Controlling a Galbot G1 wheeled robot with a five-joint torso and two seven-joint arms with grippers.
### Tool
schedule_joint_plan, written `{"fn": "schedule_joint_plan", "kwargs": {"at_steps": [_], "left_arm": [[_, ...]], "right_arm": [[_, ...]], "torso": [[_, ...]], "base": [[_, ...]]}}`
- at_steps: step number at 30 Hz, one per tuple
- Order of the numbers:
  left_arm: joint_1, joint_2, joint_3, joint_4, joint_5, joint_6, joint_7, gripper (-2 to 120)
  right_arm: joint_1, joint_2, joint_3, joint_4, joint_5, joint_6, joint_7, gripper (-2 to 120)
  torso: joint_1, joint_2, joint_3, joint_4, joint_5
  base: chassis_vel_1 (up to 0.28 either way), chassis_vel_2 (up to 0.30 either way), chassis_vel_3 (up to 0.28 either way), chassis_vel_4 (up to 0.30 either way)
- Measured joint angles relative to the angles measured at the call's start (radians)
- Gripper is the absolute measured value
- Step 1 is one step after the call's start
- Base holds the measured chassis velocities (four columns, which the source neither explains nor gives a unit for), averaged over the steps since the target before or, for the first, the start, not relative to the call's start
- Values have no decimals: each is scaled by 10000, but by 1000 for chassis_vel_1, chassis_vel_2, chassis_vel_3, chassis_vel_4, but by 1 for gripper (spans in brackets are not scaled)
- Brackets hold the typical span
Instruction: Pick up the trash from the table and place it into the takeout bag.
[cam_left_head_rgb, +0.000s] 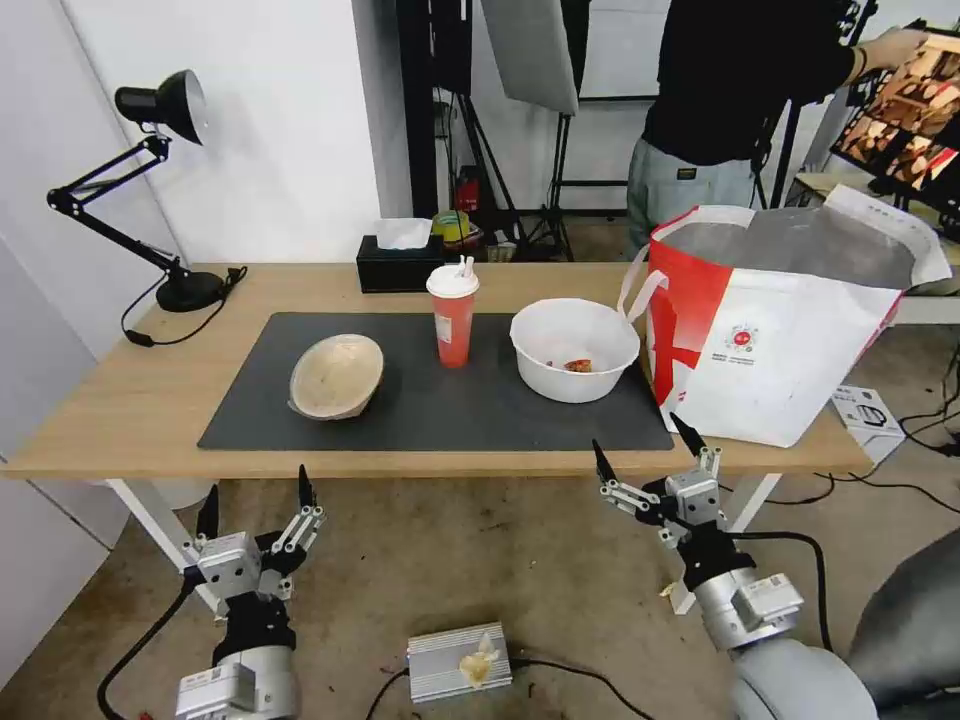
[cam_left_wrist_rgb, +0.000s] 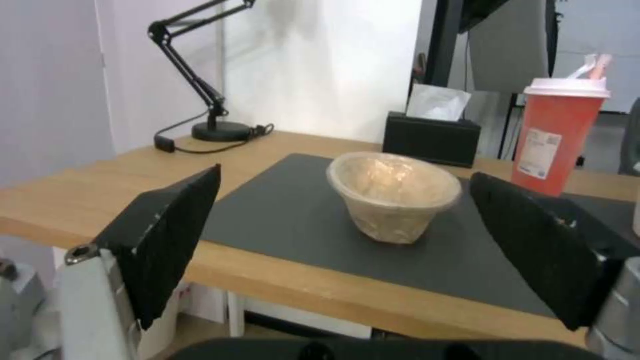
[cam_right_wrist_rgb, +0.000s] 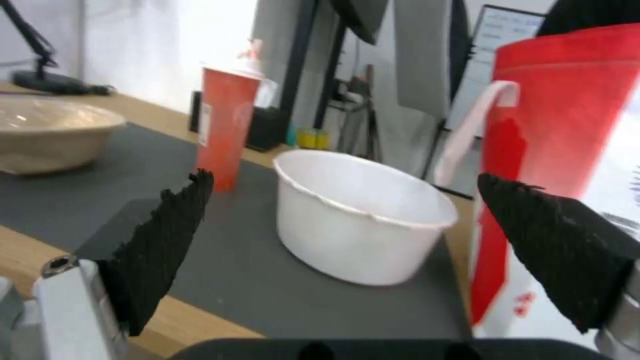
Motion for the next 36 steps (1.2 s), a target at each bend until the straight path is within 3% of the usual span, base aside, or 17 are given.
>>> {"fn": "schedule_joint_plan", "kwargs": {"at_steps": [14, 18, 26, 36], "left_arm": [[-47, 3, -51, 120, -8, 16, 143, 100], [-33, -87, -27, 210, -141, 23, 212, 100], [-27, -179, -85, 311, -252, 29, 224, 100], [-87, -155, -173, 412, -383, 25, 216, 100]], "right_arm": [[1987, -2251, 1, -552, 2034, -420, -1277, 100], [3684, -3356, -615, -1251, 2903, -865, -2091, 100], [5901, -3760, -2072, -2213, 3907, -1454, -2754, 100], [7159, -3714, -3175, -2798, 4304, -2195, -2970, 100]], "torso": [[1, 0, 0, 2, 0], [1, -1, 0, 3, 0], [2, 0, 0, 4, -1], [1, 0, 0, 1, -1]], "base": [[0, 0, 0, 0], [0, 0, 0, 0], [0, 0, 0, 0], [0, 0, 0, 0]]}}
